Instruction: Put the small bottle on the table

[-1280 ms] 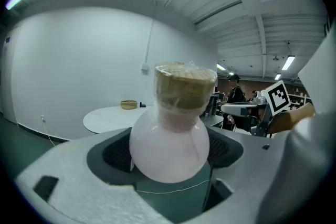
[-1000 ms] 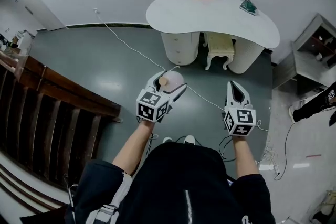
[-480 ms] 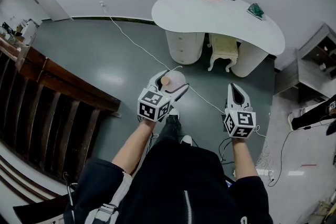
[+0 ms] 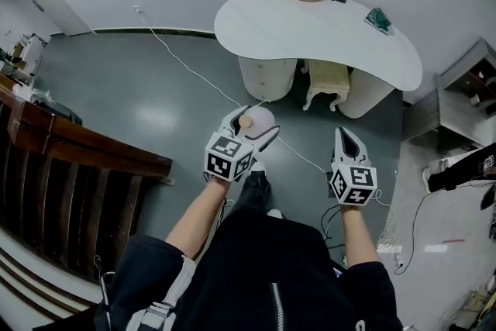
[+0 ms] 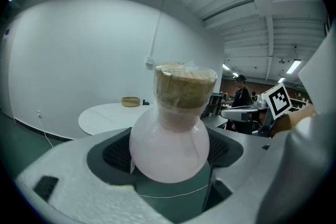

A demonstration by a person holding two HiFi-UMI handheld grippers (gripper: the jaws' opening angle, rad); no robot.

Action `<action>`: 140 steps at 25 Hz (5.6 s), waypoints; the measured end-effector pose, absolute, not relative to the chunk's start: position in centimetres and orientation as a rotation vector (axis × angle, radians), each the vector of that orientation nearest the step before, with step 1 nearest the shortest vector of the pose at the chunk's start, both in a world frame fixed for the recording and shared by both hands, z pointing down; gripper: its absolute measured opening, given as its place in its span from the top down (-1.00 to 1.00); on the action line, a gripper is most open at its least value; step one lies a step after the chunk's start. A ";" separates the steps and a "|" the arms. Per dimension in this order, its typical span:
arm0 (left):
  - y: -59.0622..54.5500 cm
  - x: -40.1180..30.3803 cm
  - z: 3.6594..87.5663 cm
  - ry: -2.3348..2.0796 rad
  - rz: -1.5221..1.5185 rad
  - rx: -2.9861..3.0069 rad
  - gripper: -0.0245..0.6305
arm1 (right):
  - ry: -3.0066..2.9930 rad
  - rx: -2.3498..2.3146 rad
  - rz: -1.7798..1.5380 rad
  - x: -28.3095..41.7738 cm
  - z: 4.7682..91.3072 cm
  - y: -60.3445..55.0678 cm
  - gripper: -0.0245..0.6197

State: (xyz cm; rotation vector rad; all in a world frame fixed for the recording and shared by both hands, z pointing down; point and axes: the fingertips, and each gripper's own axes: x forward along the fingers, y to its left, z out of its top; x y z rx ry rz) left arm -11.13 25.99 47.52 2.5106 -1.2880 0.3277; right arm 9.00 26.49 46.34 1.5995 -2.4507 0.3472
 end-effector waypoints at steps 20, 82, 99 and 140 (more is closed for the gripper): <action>3.8 -20.3 46.8 -1.177 0.337 2.576 -0.30 | -2.372 1.702 0.367 -0.1 45.1 6.7 0.92; -37.9 -4.4 52.3 -1.139 0.471 2.503 -0.30 | -2.392 1.591 0.501 13.4 50.9 -36.9 0.92; -39.0 3.1 61.7 -0.870 0.677 2.550 -0.30 | -2.227 1.673 0.628 17.2 56.6 -34.8 0.92; -47.2 14.3 75.1 -0.732 0.929 2.568 -0.51 | -1.955 1.890 0.805 25.7 60.9 -31.5 0.92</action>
